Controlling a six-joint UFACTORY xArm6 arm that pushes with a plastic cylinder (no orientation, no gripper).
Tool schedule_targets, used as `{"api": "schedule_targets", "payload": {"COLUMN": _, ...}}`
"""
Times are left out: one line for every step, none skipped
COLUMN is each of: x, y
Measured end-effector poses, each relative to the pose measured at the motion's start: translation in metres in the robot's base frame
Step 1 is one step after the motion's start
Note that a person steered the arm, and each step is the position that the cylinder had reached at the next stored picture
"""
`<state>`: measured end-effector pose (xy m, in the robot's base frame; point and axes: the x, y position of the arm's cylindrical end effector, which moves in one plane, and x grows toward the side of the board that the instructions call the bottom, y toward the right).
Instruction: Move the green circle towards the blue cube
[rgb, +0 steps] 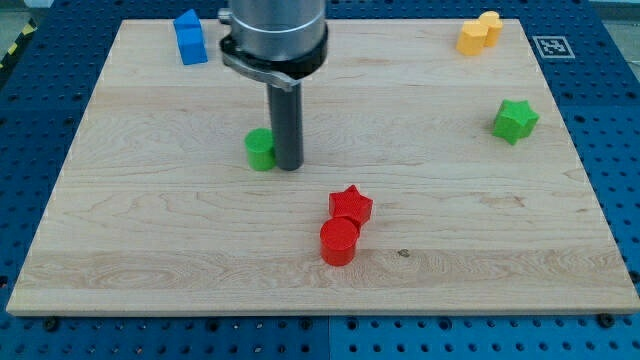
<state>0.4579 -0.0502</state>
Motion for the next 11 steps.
{"api": "schedule_targets", "payload": {"x": -0.003, "y": -0.021}}
{"api": "schedule_targets", "payload": {"x": -0.008, "y": -0.038}}
{"api": "schedule_targets", "payload": {"x": -0.009, "y": -0.058}}
{"api": "schedule_targets", "payload": {"x": -0.011, "y": -0.083}}
{"api": "schedule_targets", "payload": {"x": -0.021, "y": -0.1}}
{"api": "schedule_targets", "payload": {"x": -0.034, "y": -0.11}}
{"api": "schedule_targets", "payload": {"x": -0.048, "y": -0.116}}
{"api": "schedule_targets", "payload": {"x": -0.066, "y": -0.119}}
{"api": "schedule_targets", "payload": {"x": -0.085, "y": -0.12}}
{"api": "schedule_targets", "payload": {"x": -0.098, "y": -0.12}}
{"api": "schedule_targets", "payload": {"x": -0.098, "y": -0.122}}
